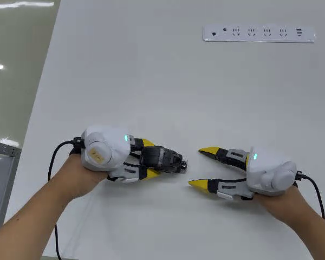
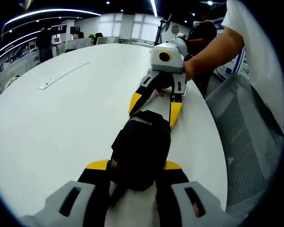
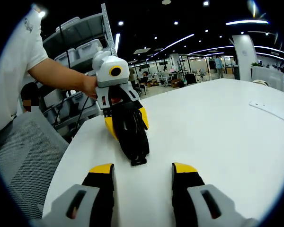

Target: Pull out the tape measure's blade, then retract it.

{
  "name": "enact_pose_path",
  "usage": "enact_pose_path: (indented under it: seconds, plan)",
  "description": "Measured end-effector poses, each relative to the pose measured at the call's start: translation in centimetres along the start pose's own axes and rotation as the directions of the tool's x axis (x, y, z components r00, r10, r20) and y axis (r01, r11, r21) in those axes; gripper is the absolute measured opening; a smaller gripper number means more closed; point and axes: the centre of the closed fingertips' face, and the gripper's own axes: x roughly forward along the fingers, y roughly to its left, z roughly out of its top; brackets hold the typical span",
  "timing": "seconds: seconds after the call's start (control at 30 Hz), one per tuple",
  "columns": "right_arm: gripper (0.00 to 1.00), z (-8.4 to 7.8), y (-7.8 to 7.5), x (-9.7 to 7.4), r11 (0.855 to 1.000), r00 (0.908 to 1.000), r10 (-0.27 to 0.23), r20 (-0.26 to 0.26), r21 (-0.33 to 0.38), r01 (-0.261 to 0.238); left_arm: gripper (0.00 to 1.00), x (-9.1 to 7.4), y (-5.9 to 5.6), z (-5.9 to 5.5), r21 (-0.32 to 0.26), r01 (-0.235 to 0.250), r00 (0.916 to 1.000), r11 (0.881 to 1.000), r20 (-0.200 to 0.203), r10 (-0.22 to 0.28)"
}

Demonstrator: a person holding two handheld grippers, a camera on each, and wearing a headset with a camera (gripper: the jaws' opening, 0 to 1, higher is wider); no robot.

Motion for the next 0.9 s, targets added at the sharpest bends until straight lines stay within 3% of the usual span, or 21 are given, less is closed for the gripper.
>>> enact_pose_path:
  seconds: [0.43,0.9]
  plan:
    - [0.48,0.3,0.0,0.2,1.0,1.0,0.001,0.002,-0.013,-0.001,0.34,-0.1,0.1,0.1,0.001,0.0,1.0,1.0,0.002,0.0]
    - [0.4,0.7,0.6,1.5,0.989,0.9987,0.052,-0.004,-0.135,-0.052,0.33,-0.1,0.3,0.0,-0.01,-0.003,0.9999,1.0,0.012,0.004]
